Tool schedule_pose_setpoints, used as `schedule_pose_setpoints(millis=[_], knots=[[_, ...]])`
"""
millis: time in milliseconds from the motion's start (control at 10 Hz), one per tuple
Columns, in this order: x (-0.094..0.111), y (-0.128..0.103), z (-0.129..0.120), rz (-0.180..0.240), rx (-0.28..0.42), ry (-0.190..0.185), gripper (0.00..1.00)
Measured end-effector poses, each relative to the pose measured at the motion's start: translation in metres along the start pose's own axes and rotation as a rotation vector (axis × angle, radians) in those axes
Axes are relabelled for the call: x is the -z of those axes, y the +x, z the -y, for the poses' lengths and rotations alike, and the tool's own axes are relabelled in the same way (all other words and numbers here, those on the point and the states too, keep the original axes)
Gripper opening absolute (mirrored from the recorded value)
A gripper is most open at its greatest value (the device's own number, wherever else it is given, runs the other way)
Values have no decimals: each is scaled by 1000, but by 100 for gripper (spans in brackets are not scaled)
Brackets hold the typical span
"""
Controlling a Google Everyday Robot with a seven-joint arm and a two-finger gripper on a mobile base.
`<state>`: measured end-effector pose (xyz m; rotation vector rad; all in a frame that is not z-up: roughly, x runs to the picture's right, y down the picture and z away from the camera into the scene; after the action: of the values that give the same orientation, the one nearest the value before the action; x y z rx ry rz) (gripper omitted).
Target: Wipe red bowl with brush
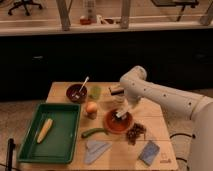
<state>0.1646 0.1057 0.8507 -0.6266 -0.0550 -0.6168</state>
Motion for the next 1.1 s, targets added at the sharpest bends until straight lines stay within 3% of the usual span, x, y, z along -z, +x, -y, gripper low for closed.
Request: schedule_pose_setpoints(millis=[400,600,800,1100], knots=[[-3,-36,17,5,80,6,0],[-8,-49,-3,12,98,-10,0],[-11,-47,-24,17,83,-21,0],[-11,-18,-55,0,13,-46,0]])
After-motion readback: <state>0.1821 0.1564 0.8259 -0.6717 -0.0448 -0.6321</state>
